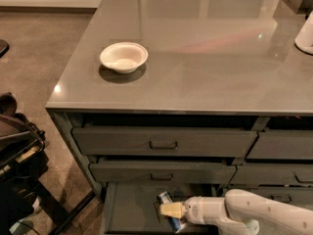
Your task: Place redbull can into bottom drawer
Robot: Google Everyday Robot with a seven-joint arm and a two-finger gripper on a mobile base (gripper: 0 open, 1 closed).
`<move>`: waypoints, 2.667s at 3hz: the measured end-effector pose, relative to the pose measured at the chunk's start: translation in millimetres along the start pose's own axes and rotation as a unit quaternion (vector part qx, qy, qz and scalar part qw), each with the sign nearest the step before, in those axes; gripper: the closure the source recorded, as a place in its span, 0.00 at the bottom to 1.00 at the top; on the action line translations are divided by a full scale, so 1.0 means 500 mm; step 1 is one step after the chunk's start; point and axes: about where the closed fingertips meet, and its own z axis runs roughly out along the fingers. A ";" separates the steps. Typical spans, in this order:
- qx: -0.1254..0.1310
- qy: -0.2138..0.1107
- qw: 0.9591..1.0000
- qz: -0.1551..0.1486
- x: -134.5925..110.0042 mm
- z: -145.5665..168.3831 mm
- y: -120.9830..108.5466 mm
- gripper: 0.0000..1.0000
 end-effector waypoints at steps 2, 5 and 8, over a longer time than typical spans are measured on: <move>0.008 -0.008 1.000 0.029 0.028 0.030 -0.039 1.00; 0.026 -0.010 0.996 0.087 0.037 0.188 -0.263 1.00; 0.043 -0.018 0.991 0.128 0.047 0.244 -0.362 1.00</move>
Offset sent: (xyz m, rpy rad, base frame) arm 0.0020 -0.0078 -0.0590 -0.0075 0.0676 -0.1359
